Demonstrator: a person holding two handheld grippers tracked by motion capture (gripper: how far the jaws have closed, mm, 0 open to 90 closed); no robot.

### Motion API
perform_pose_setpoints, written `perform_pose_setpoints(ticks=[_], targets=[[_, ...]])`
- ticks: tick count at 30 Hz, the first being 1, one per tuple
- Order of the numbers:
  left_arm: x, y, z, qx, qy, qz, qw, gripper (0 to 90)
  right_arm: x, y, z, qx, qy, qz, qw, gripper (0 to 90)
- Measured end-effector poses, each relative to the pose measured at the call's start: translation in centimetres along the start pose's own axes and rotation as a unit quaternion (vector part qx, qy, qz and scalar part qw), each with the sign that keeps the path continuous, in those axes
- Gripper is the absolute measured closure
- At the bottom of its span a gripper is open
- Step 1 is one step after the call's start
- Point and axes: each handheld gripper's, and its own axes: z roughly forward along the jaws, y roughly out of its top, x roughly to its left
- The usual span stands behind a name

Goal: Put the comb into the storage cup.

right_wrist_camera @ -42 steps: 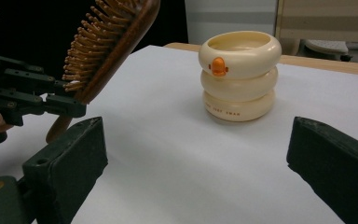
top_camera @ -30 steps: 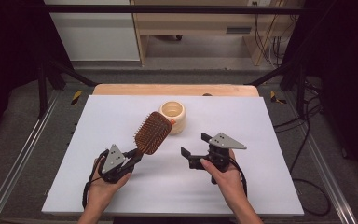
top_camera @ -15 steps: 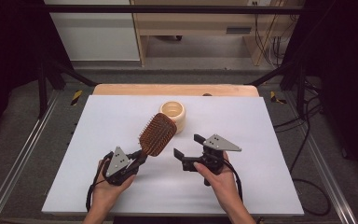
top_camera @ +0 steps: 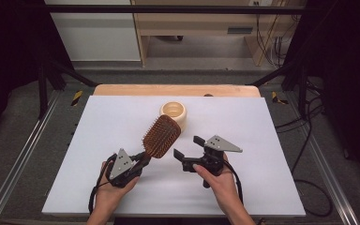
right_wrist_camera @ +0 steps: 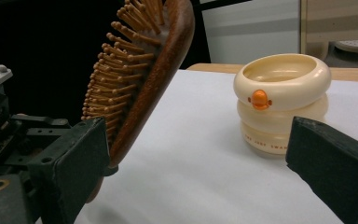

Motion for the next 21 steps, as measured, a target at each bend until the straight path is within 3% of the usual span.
perform_pose_setpoints(ticks=[21], targets=[[-1.0, 0.3, 0.5, -0.001, -0.006, 0.017, 0.9998, 72.4, 0.4, 0.2, 0.3, -0.003, 0.005, 0.013, 0.9999, 6.9]])
